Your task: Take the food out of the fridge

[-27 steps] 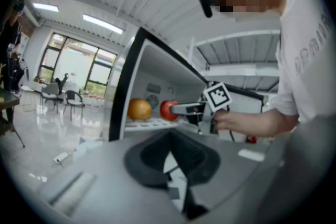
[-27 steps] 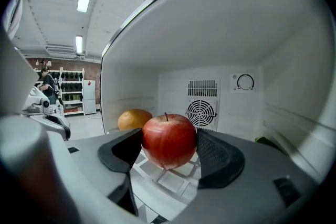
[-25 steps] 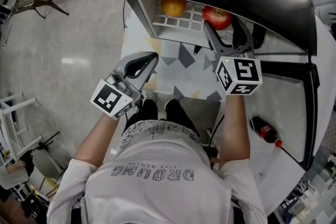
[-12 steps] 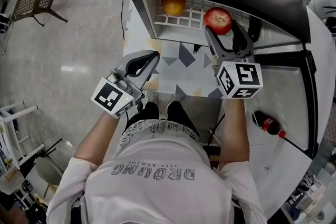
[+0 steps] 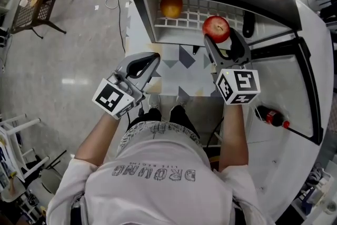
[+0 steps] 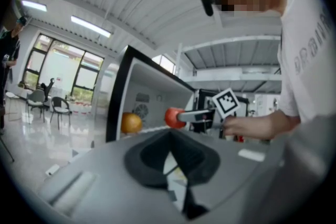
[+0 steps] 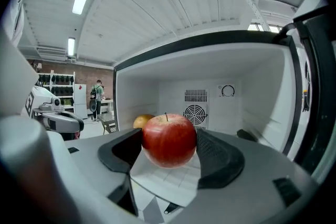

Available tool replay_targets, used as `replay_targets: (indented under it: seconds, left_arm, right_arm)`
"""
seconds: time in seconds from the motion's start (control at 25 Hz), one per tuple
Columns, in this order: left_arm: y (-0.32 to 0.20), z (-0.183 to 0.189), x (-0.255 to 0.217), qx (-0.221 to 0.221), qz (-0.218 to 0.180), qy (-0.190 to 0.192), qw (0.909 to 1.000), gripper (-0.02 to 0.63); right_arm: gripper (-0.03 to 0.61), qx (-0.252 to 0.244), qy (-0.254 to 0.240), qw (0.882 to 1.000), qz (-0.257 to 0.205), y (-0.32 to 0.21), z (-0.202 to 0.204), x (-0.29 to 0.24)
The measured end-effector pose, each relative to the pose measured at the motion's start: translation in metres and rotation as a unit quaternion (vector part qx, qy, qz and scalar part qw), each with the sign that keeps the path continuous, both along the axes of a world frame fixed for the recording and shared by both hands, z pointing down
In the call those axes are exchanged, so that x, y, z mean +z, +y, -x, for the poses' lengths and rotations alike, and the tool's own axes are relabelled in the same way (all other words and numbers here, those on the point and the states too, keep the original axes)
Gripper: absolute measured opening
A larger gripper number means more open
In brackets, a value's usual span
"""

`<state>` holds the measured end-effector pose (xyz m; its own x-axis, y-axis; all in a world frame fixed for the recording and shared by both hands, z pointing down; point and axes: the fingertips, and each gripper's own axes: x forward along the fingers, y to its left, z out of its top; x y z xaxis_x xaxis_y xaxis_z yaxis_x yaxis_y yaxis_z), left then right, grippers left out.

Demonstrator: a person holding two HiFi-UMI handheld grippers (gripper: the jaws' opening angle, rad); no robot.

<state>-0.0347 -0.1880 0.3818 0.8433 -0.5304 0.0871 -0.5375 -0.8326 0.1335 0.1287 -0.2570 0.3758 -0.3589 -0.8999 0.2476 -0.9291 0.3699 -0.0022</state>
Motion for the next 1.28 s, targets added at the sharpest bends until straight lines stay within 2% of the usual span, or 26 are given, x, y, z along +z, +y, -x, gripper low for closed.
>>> replay_targets:
  seconds: [0.4,0.72,1.28]
  left_arm:
    - [0.007,0.002,-0.012,0.029,-0.016,0.001,0.9994,0.006]
    - [0.013,0.001,-0.021,0.047,-0.028,0.003,0.9985,0.006]
    - [0.015,-0.004,-0.029,0.055,-0.036,0.008,0.9978,0.006]
  right_arm:
    - [0.304,0.023,-0.014,1.0,-0.008,0.029,0.0,-0.009]
    - [0.304,0.023,-0.021,0.999,-0.017,0.053,0.004,-0.018]
    - [0.304,0.03,-0.035,0.999,-0.019,0.083,-0.003,-0.024]
